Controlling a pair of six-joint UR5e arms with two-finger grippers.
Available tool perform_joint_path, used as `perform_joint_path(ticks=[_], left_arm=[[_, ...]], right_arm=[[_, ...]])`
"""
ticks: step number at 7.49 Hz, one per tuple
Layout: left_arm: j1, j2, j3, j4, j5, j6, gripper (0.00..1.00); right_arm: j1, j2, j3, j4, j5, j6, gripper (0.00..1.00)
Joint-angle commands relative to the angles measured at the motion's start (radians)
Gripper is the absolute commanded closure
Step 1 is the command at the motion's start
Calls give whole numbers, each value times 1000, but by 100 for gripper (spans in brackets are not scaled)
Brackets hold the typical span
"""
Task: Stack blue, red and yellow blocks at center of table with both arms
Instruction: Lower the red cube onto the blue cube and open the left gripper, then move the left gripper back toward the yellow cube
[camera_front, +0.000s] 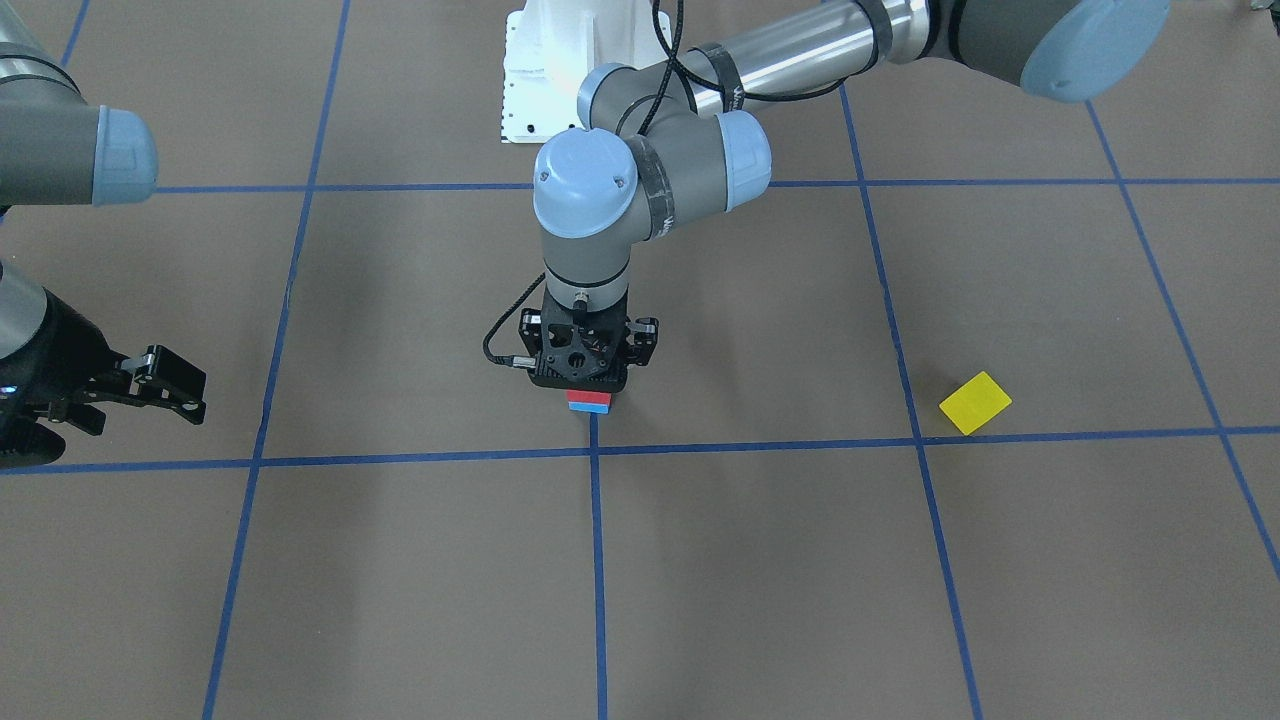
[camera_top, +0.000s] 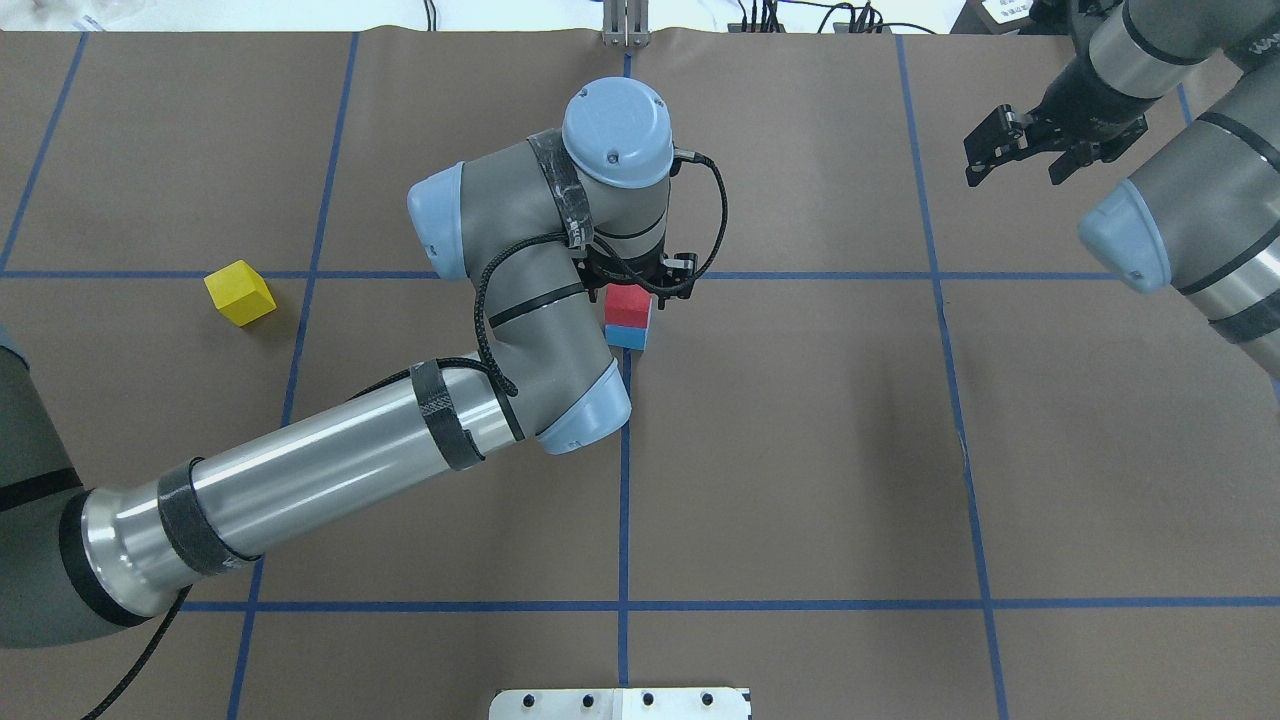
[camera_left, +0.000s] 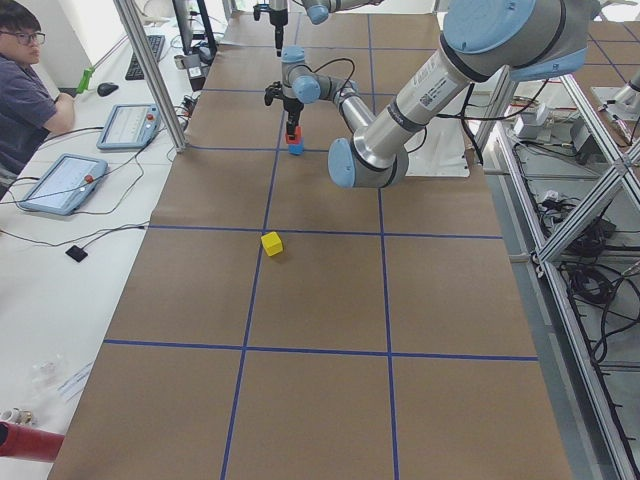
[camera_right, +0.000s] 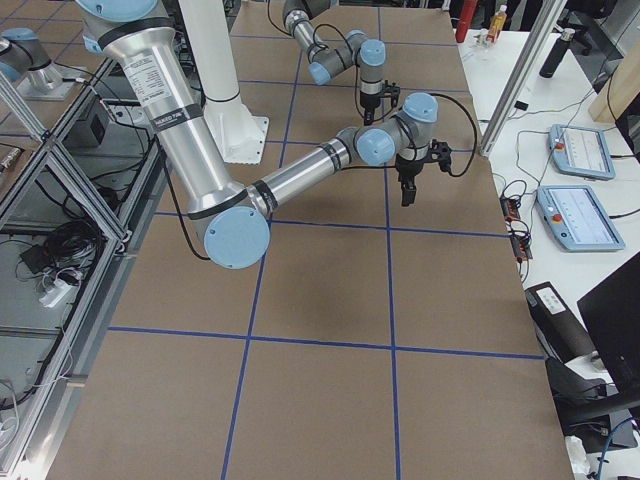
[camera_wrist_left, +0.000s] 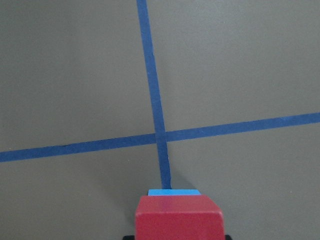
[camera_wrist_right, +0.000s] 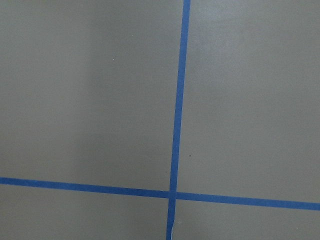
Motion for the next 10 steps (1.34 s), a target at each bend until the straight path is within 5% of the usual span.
perform_joint_path(ticks=[1, 3, 5, 6, 8, 10], left_arm=[[-1, 0, -2, 1, 1, -2, 0], [-45, 0, -102, 50, -9, -4, 0], [-117, 8, -280, 279, -53, 126, 0], [-166, 85, -411, 400, -71, 244, 0], [-261, 452, -669, 356, -88, 363, 0], [-333, 671, -703, 215, -96, 307, 0]], right_arm=[[0, 0, 0, 0, 0, 0, 1], [2, 0, 3, 0, 3, -2, 1], [3, 2, 5, 0, 3, -2, 1], [3, 2, 3, 0, 3, -2, 1], [5, 5, 5, 0, 3, -2, 1], [5, 9, 6, 0, 0, 0, 1]])
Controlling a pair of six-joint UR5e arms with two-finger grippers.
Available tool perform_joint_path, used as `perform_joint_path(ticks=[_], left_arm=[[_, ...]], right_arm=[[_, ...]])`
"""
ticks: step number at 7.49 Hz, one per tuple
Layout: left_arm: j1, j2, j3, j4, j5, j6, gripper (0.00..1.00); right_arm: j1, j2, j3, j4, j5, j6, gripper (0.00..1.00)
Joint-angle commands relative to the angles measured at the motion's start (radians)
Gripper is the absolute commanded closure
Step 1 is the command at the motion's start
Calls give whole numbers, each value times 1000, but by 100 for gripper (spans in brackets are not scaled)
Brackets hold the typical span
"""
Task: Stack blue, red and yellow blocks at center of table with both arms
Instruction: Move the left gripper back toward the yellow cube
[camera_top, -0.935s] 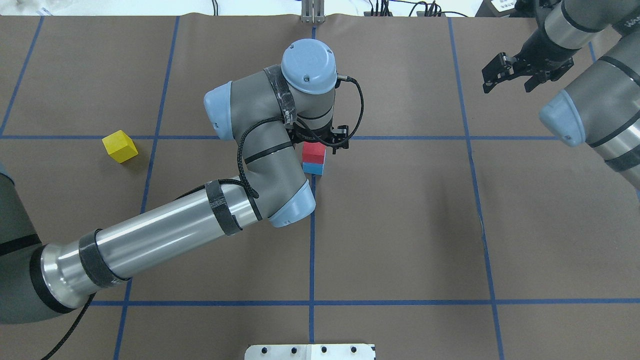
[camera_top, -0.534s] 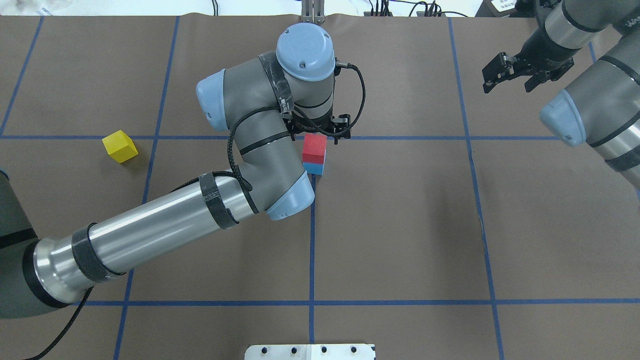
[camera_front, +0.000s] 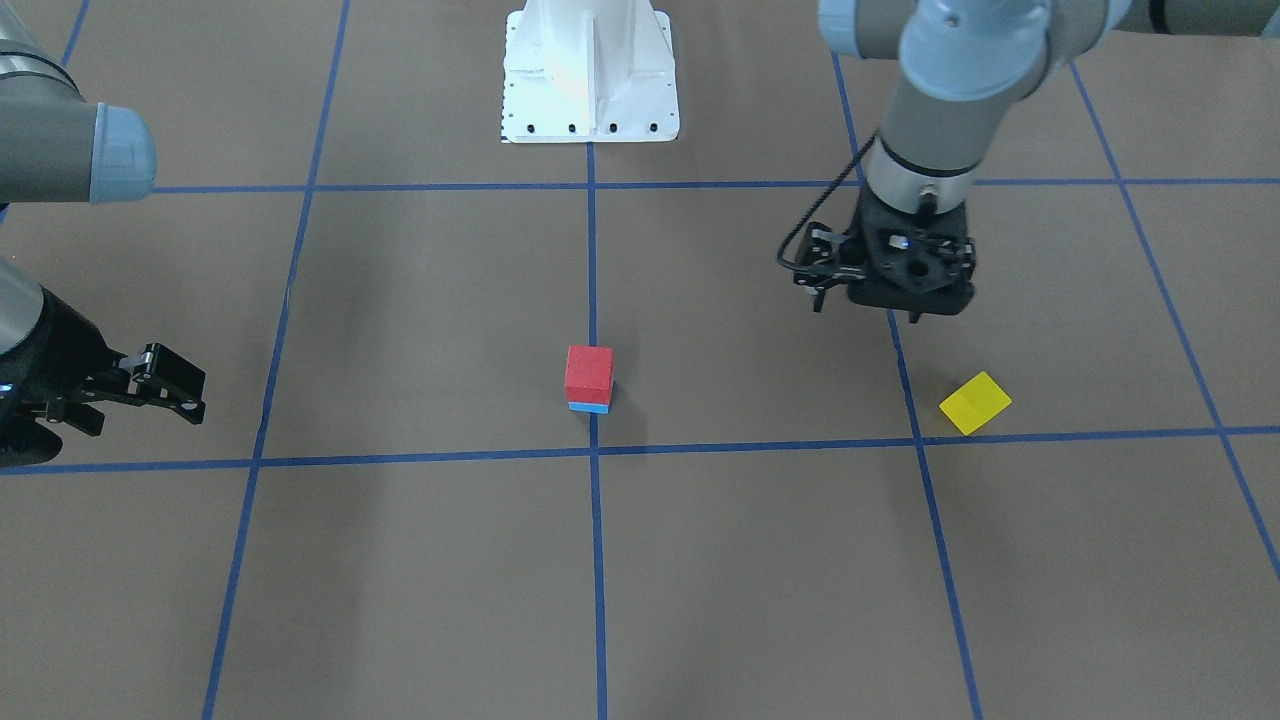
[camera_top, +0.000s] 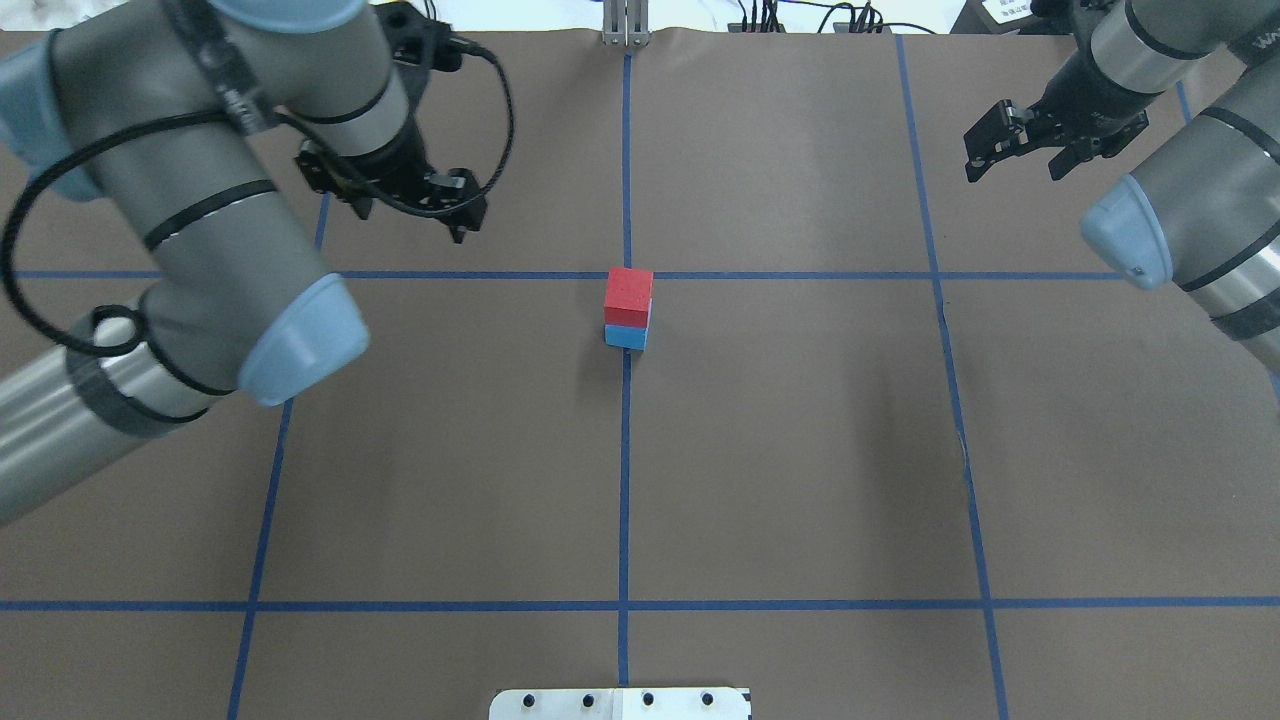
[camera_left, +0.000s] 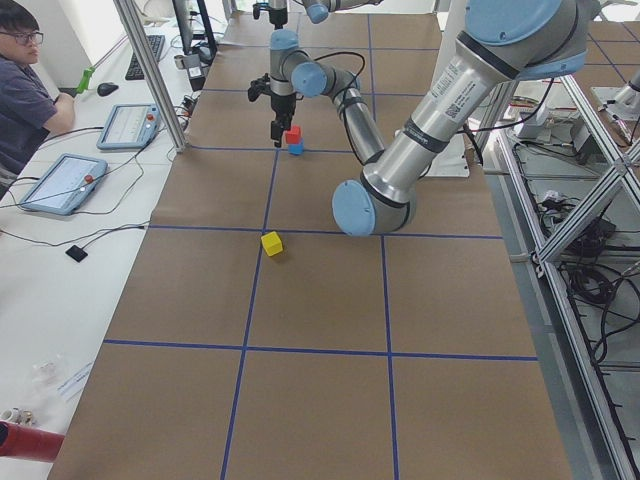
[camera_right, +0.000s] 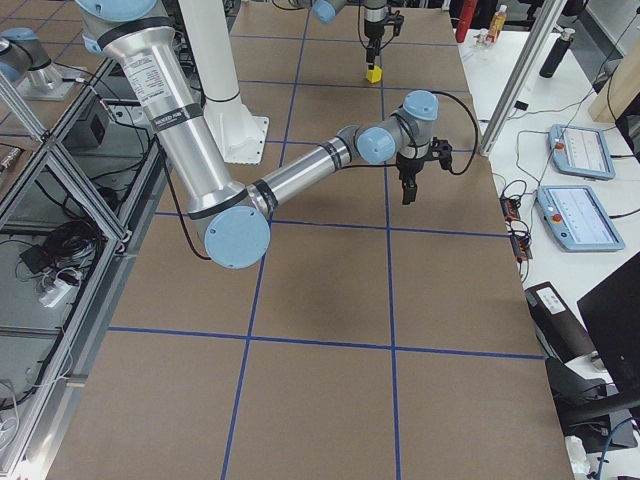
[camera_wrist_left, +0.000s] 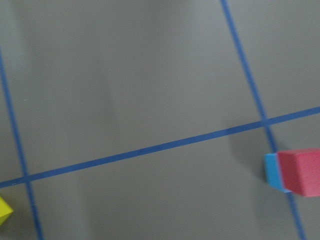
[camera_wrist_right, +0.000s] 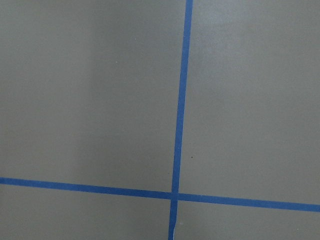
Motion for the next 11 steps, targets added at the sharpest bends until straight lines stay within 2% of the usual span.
perform_joint_path(ticks=[1, 2, 5, 7, 11], left_arm=[[-47, 185, -22, -134, -5, -152, 0], [-46, 199, 27, -206, -1, -268, 0], [-44, 273, 197, -496, 21, -337, 0], [-36, 261, 236, -503, 77, -394, 0], [2, 214, 290, -501, 102, -448, 0]], right_arm=[[-1, 5, 3, 0, -2, 1, 1], [-3, 6, 3, 0, -5, 3, 1], [-3, 5, 1, 0, -5, 3, 1], [-3, 3, 1, 0, -5, 3, 1], [-1, 3, 3, 0, -2, 1, 1]])
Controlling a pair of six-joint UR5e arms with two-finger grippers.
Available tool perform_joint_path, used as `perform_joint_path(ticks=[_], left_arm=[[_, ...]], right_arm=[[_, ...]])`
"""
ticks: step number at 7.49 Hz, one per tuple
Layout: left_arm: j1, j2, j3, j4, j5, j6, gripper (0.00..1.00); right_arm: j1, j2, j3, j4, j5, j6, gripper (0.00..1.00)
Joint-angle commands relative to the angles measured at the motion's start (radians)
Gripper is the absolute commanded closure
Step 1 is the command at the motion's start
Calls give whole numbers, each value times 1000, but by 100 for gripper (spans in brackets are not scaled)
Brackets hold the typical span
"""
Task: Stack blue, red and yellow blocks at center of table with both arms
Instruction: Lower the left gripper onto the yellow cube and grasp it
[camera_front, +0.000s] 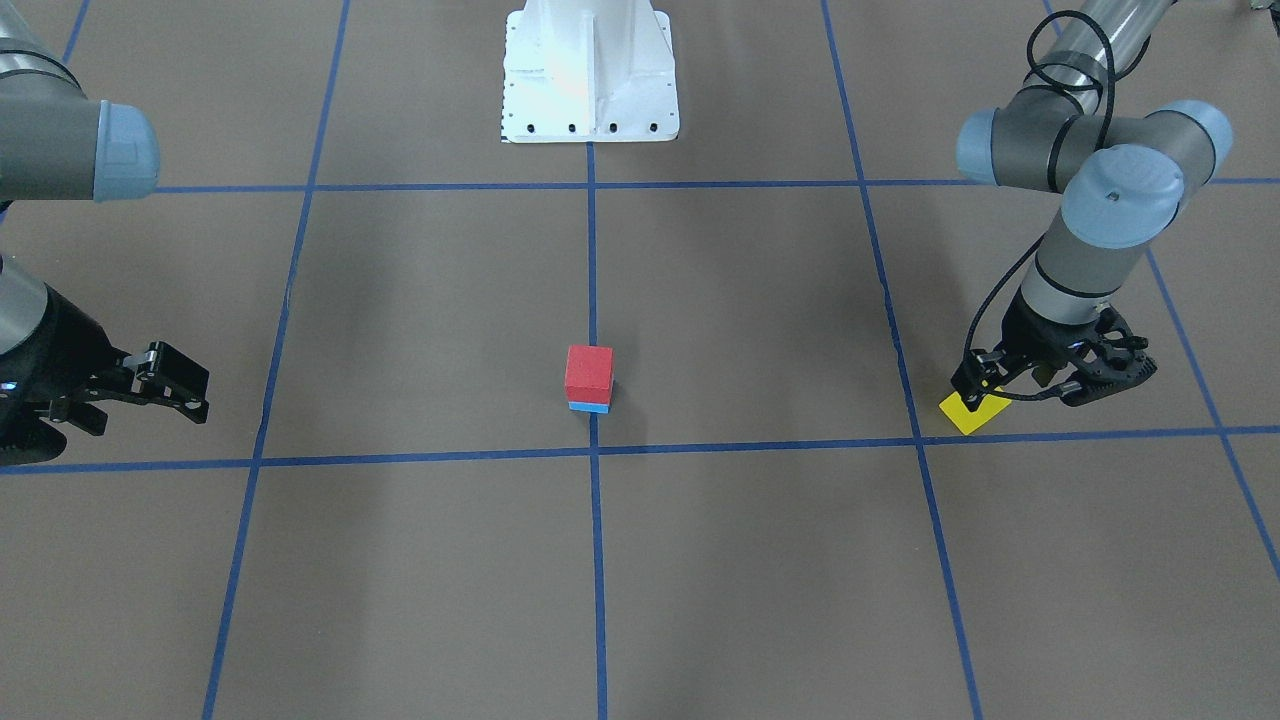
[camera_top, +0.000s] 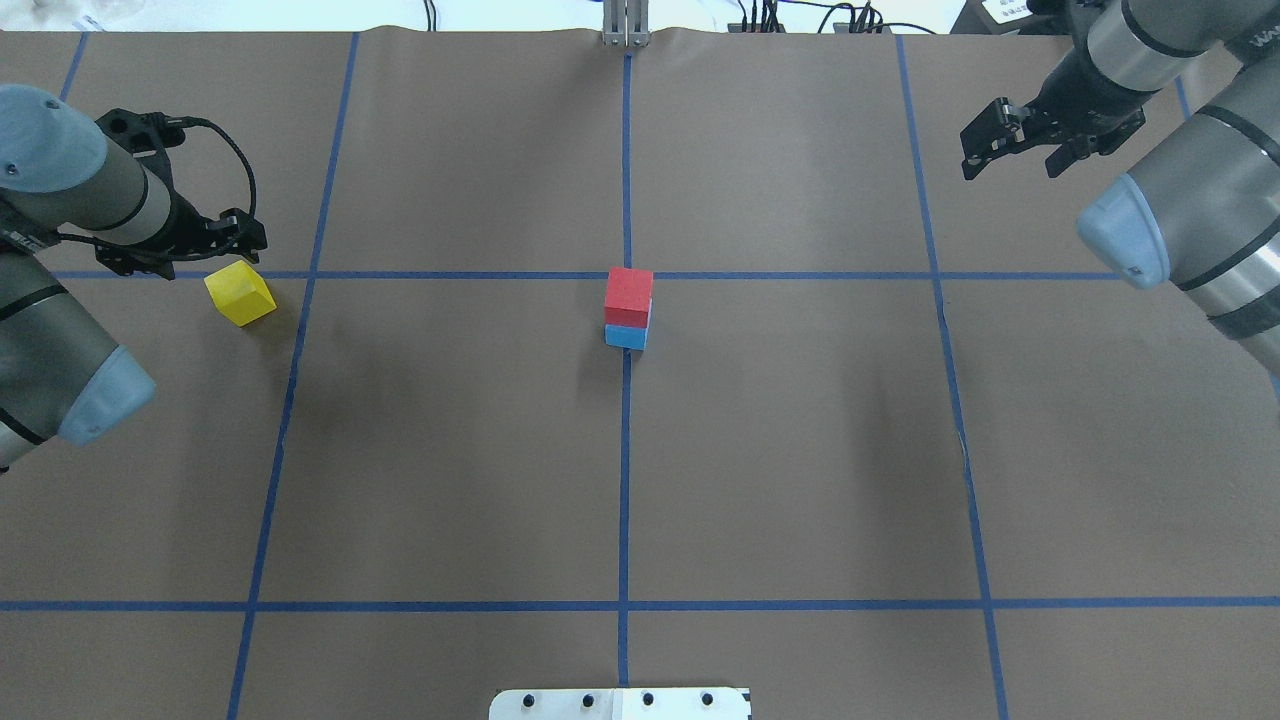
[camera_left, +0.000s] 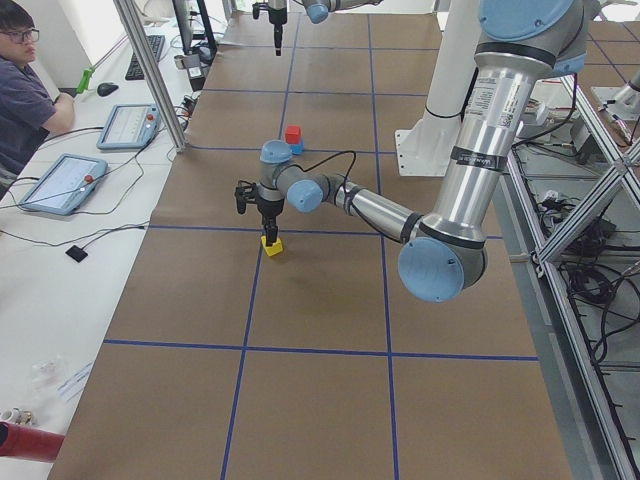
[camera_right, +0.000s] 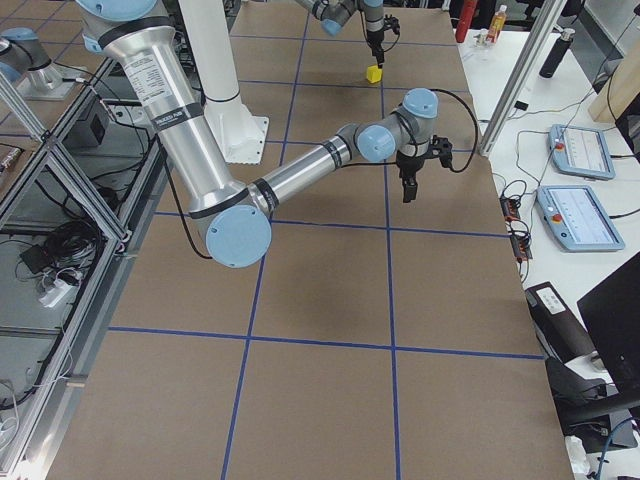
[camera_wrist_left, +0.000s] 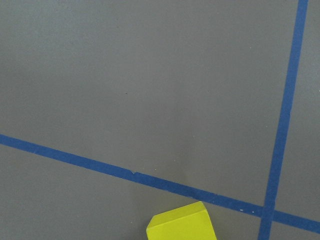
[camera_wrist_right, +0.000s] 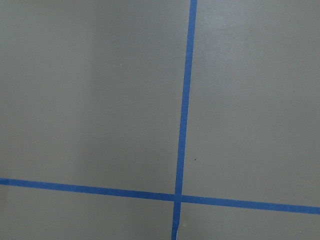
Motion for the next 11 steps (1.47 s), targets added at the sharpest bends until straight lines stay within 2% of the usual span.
perform_joint_path(ticks=[1, 10, 11], left_arm=[[39, -10, 24, -1, 32, -15, 0], [48, -15, 116, -63, 32, -15, 1], [48, -16, 108, -63, 32, -18, 13]], right_arm=[[1, 0, 0, 0, 0, 0, 1], [3, 0, 11, 0, -5, 0, 1], [3, 0, 13, 0, -3, 0, 1]])
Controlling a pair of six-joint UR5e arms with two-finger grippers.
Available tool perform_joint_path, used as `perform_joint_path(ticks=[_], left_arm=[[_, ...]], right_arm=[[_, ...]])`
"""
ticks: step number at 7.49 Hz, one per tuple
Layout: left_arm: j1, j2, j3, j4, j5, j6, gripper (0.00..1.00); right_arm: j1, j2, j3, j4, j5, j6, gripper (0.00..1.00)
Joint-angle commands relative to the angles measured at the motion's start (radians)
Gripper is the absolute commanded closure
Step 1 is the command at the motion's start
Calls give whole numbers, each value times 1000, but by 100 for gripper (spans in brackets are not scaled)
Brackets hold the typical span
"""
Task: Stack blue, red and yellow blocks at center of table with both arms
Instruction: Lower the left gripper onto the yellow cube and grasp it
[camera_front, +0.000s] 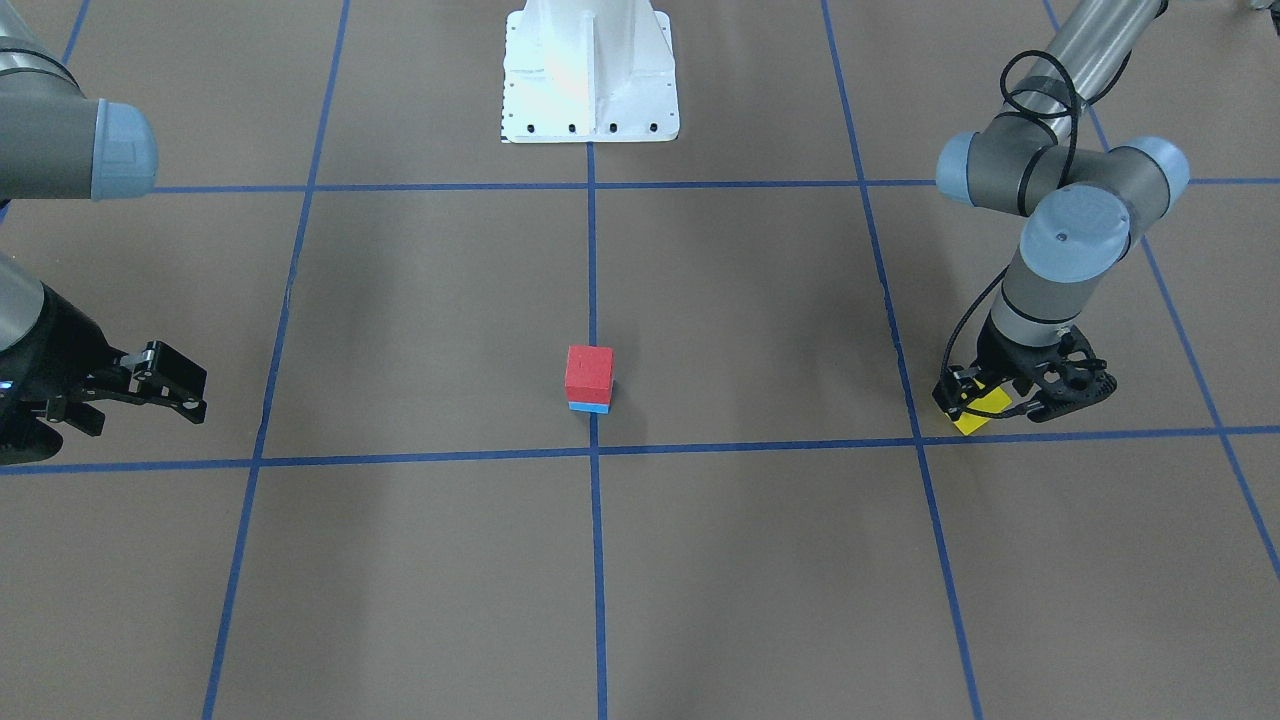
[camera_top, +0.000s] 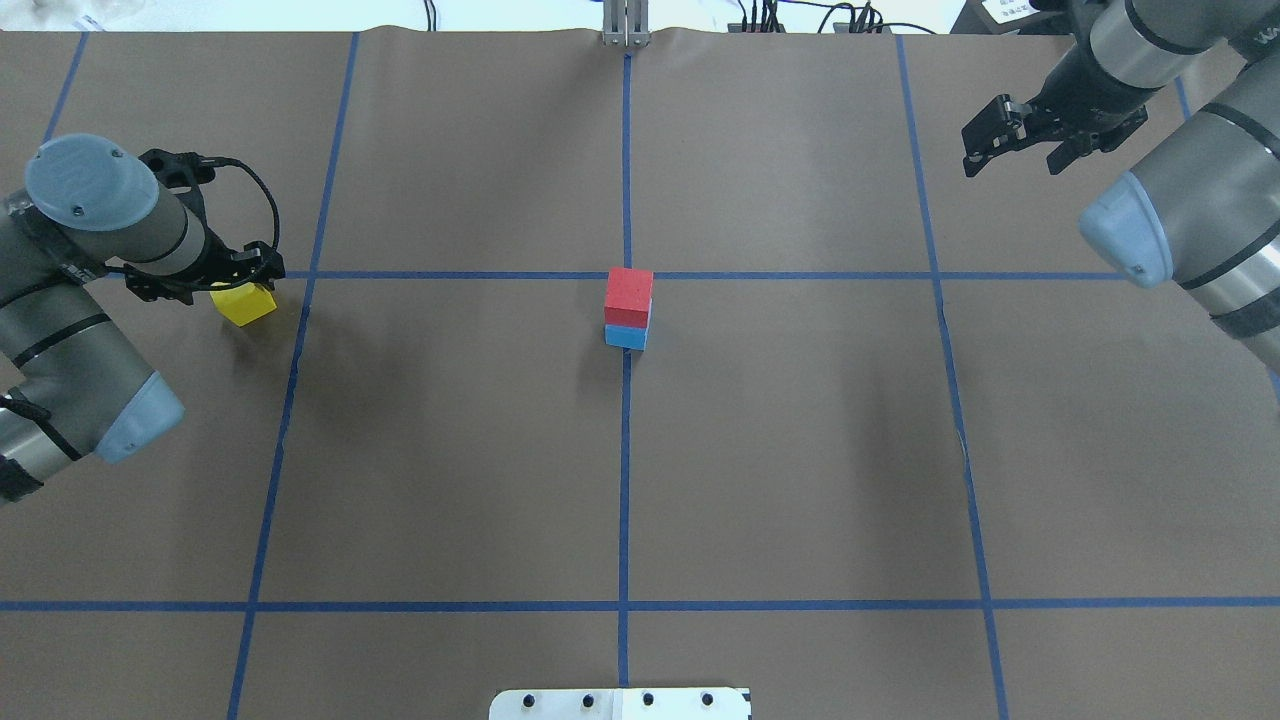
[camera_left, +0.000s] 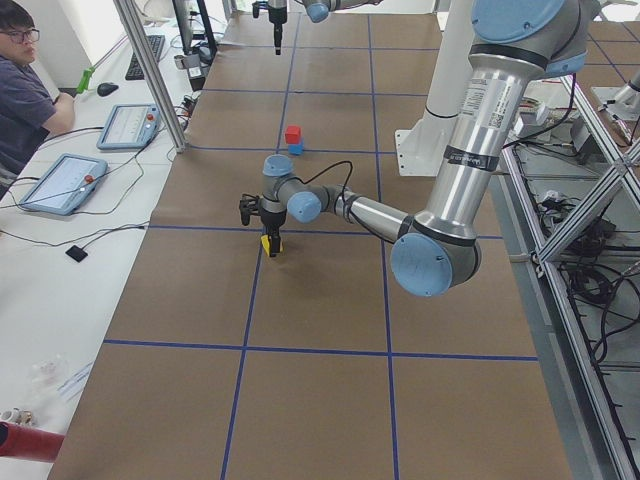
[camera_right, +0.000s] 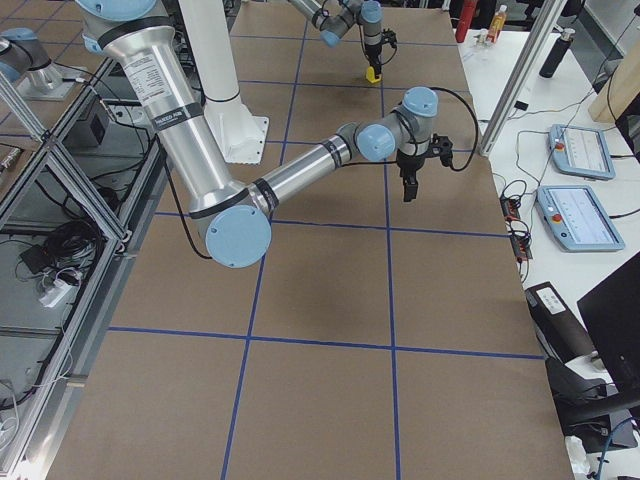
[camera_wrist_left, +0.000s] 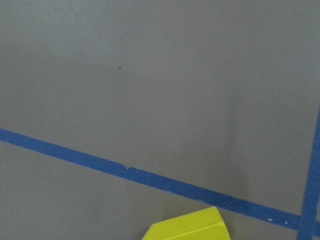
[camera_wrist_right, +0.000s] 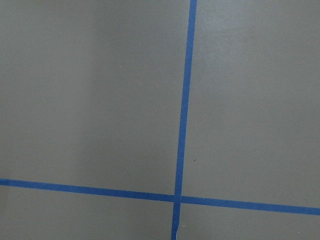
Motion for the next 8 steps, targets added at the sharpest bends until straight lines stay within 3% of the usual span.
perform_joint_path(ticks=[1, 2, 3, 5, 6, 8], left_arm=[[0, 1, -3, -5, -1, -1, 49], [0, 1, -6, -24, -1, -5, 83], [-3, 4, -29, -21, -4, -5, 100], [-20, 13, -90, 4, -61, 11, 100], [-78, 12, -150, 80, -104, 36, 100], [-90, -39, -372, 459, -109, 258, 100]], right_arm=[[0, 0, 4, 0, 0, 2, 1], [0, 0, 2, 0, 0, 0, 1], [0, 0, 4, 0, 3, 2, 1], [2, 0, 12, 0, 2, 2, 1], [6, 2, 12, 0, 3, 0, 1], [9, -3, 16, 0, 5, 0, 1]])
